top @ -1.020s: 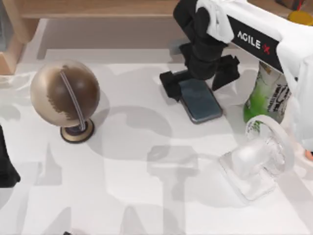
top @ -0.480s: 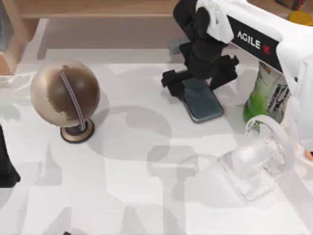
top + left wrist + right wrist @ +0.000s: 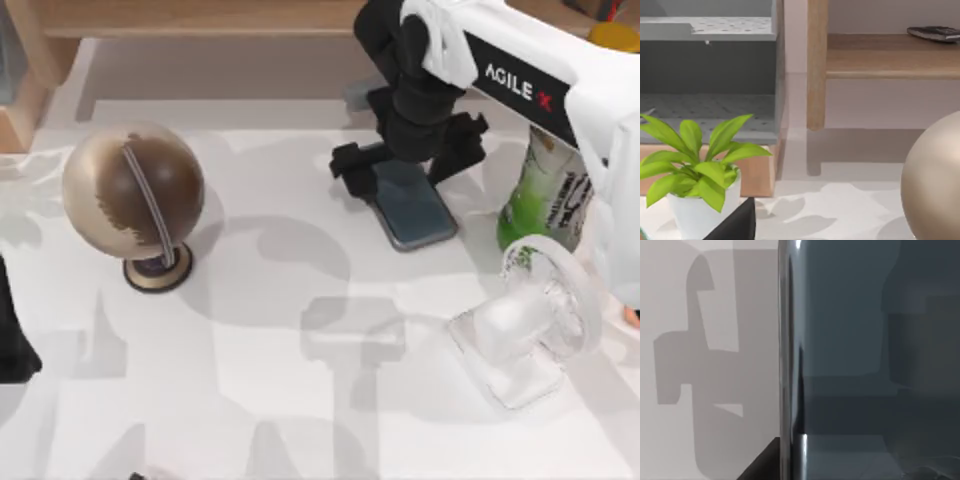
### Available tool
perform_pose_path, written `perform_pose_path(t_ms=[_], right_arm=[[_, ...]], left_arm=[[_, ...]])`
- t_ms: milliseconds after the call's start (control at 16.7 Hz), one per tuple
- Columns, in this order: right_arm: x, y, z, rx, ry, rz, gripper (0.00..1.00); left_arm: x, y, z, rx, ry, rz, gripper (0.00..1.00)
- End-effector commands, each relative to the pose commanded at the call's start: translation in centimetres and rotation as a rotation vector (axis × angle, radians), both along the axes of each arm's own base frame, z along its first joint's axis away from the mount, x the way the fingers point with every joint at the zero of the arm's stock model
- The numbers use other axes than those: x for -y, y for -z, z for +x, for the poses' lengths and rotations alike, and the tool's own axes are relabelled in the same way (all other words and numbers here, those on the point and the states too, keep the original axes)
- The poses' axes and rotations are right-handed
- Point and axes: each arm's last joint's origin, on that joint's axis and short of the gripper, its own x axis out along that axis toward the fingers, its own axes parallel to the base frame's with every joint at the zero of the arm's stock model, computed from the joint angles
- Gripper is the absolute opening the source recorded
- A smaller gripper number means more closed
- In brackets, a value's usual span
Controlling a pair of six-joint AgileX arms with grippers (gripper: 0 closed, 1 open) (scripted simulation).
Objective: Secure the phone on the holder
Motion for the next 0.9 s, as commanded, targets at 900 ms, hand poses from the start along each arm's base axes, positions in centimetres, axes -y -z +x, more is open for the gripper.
perform_pose_path(t_ms=[900], right_arm=[[-0.4, -4.9, -0.4, 0.053, -0.008, 0.014, 0.00]], left_arm=[[0.0, 0.0, 0.0, 0.000, 0.000, 0.000, 1.00]])
